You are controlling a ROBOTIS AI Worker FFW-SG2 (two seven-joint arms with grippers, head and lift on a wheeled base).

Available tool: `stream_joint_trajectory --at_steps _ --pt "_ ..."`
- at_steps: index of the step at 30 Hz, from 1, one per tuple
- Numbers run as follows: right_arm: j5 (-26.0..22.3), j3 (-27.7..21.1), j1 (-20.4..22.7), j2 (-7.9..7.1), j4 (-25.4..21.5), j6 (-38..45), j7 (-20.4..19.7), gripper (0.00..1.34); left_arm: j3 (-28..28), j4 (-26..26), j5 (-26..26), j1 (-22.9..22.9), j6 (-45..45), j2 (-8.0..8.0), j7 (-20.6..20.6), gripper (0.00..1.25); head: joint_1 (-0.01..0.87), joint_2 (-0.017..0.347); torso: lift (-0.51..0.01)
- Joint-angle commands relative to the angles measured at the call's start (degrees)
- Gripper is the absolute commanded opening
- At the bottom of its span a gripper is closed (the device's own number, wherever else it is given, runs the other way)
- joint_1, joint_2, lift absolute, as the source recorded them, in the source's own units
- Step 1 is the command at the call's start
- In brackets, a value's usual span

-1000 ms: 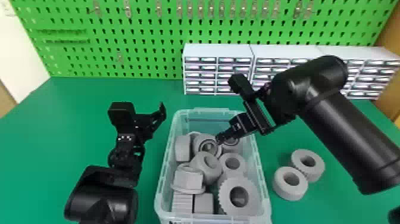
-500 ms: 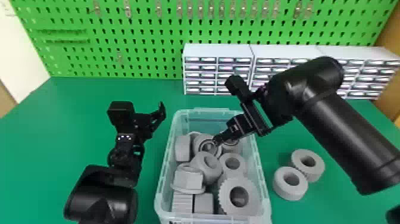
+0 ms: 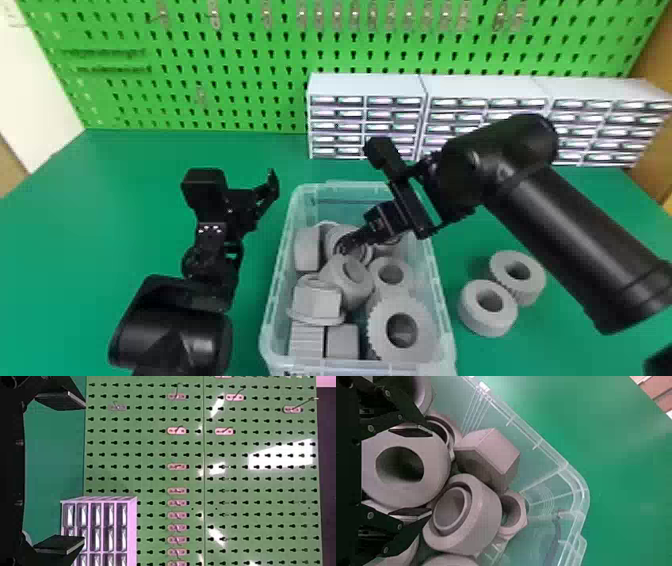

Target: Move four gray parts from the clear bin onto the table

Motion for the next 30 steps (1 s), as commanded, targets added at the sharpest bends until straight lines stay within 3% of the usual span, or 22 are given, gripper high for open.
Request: stream_joint_trajectory --at_steps 1,30 --pt "-1.5 0.6 0.1 0.09 1.1 -0.9 0.1 0.79 0.0 0.0 0.0 -0.1 0.0 0.0 0.1 1.15 0.693 0.072 -0.052" --pt "-7.5 3.2 -0.2 0.44 6.2 -2.9 0.1 0.81 0.0 0.0 -0.1 -0.3 0.0 0.0 0.0 1.15 0.693 0.072 -0.052"
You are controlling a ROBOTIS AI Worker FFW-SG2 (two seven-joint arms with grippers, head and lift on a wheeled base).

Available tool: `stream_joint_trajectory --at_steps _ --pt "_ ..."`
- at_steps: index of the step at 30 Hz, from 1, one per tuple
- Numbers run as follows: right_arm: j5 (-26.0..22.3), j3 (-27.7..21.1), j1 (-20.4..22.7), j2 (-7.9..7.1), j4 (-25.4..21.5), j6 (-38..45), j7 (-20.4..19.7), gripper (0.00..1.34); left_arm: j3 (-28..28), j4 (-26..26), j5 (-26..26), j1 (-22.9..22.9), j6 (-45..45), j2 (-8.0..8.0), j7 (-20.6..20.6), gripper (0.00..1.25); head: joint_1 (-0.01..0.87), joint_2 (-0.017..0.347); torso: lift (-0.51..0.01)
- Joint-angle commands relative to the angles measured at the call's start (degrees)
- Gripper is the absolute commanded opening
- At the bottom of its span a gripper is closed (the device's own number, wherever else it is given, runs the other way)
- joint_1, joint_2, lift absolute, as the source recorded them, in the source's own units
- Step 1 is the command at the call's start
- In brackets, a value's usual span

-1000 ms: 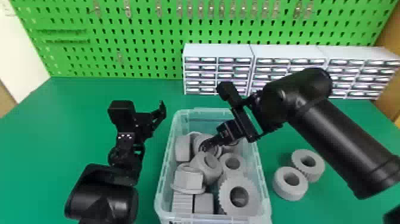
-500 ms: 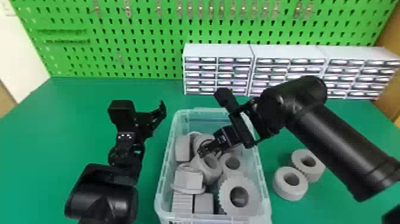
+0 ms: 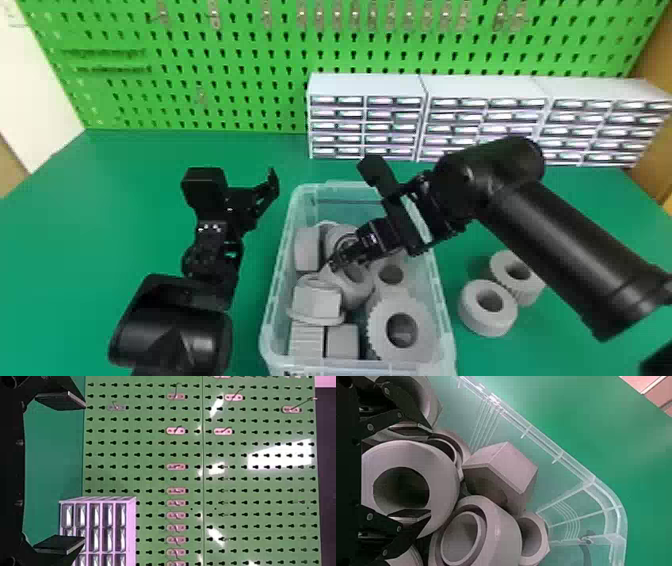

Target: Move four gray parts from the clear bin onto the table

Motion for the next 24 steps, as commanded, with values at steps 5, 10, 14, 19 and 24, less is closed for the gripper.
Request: stream_joint_trajectory --at_steps 5,10,14,19,24 --pt "-1.5 0.4 0.1 0.09 1.6 -0.6 0.0 0.81 0.0 0.0 0.0 -0.2 0.0 0.0 0.0 1.15 0.693 0.072 -0.052" --pt "-1.9 0.5 0.1 0.18 2.0 -0.9 0.0 0.81 0.0 0.0 0.0 -0.3 0.1 0.0 0.0 1.15 0.693 0.072 -0.052" --pt "-2.7 0.8 0.1 0.18 2.6 -1.2 0.0 0.81 0.0 0.0 0.0 -0.4 0.0 0.0 0.0 1.15 0.693 0.072 -0.052" --pt "-2.8 0.9 0.1 0.18 2.8 -1.4 0.0 0.81 0.0 0.1 0.0 -0.4 0.0 0.0 0.1 1.15 0.693 0.072 -0.052" --pt "-3.6 0.9 0.1 0.26 3.5 -1.4 0.0 0.81 0.0 0.1 0.0 -0.4 0.0 0.0 0.0 1.15 0.693 0.072 -0.052"
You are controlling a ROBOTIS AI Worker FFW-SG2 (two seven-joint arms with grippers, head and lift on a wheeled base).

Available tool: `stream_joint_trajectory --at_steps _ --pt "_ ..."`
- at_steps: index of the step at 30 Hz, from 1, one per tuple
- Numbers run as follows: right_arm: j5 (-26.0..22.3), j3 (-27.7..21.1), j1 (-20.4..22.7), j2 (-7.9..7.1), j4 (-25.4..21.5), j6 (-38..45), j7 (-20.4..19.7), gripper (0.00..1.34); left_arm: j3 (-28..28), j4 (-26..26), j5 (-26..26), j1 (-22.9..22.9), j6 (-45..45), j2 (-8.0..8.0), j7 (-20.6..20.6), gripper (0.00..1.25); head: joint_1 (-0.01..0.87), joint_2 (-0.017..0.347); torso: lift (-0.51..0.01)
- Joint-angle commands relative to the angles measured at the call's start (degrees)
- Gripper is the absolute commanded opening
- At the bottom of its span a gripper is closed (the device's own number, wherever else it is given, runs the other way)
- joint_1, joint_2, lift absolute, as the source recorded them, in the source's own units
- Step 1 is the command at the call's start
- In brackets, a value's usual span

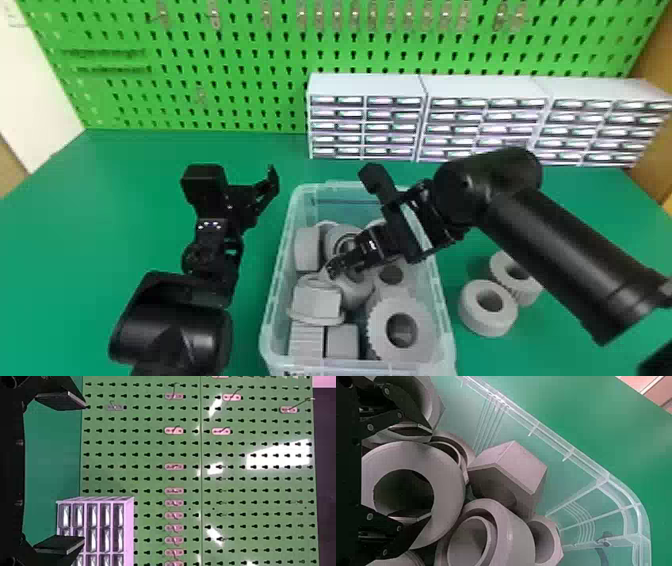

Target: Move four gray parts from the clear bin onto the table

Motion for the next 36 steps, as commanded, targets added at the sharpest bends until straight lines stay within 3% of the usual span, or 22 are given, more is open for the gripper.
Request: stream_joint_trajectory --at_steps 1,11,16,22,36 --pt "-0.8 0.1 0.0 0.04 0.6 0.0 0.1 0.8 0.0 0.0 0.0 0.0 0.0 0.0 0.0 1.15 0.693 0.072 -0.052" --pt "-1.3 0.8 0.1 0.13 1.8 0.0 0.0 0.78 0.0 0.0 0.0 0.0 0.0 0.0 0.0 1.15 0.693 0.072 -0.052" --pt "-1.1 1.7 -0.2 0.22 2.1 0.3 0.0 0.63 0.0 0.0 0.0 0.0 0.0 0.0 0.0 1.15 0.693 0.072 -0.052" --pt "-0.4 1.1 -0.3 0.13 1.6 0.2 0.0 0.34 0.0 0.0 0.1 0.1 0.0 0.0 0.0 1.15 0.693 0.072 -0.052" --pt "0.9 -0.3 -0.3 -0.04 -1.2 1.7 0.0 0.34 0.3 0.0 0.1 0.4 -0.1 0.09 0.0 1.15 0.693 0.072 -0.052"
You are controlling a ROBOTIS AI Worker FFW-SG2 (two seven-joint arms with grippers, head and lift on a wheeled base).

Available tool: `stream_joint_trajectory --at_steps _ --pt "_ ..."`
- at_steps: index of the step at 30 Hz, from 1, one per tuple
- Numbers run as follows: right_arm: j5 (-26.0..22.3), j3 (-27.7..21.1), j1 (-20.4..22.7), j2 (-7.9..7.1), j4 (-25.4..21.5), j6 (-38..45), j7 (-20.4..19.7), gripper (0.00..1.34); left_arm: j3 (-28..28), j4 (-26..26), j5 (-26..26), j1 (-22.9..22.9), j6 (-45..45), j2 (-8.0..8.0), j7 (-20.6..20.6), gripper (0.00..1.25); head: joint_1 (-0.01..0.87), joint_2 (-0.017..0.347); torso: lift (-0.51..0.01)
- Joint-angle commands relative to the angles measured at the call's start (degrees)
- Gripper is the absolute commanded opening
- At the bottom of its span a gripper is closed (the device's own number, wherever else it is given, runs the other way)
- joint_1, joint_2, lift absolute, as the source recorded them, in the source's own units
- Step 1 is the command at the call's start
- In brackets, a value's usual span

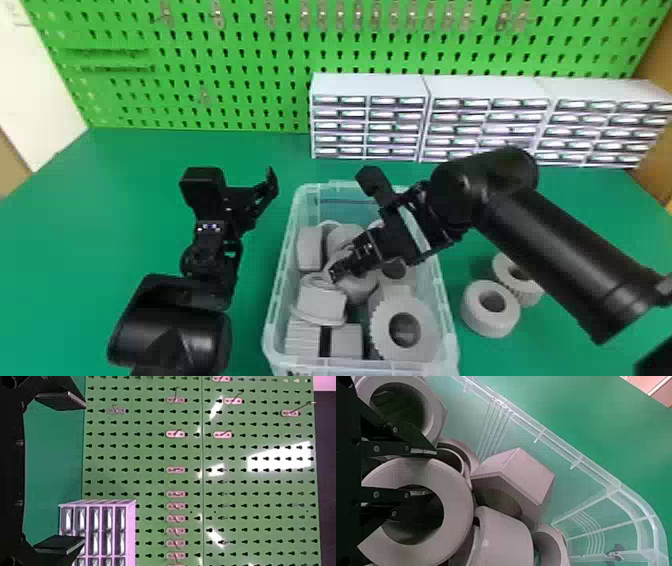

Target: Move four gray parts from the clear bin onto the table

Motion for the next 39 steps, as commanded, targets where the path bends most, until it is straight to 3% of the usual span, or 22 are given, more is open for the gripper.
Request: stream_joint_trajectory --at_steps 1,11,39 --pt "0.7 -0.9 0.0 -0.03 -2.1 0.9 0.0 0.34 0.2 0.0 0.0 0.0 0.0 0.04 0.0 1.15 0.693 0.072 -0.052" --pt "2.5 -2.9 -0.2 -0.21 -6.3 3.3 0.0 0.34 0.2 0.0 0.0 0.2 -0.1 0.31 0.0 1.15 0.693 0.072 -0.052" --pt "6.1 -8.7 -0.1 -0.38 -11.7 6.6 0.0 0.34 0.2 -0.1 0.5 0.7 -0.3 0.92 0.0 1.15 0.693 0.072 -0.052"
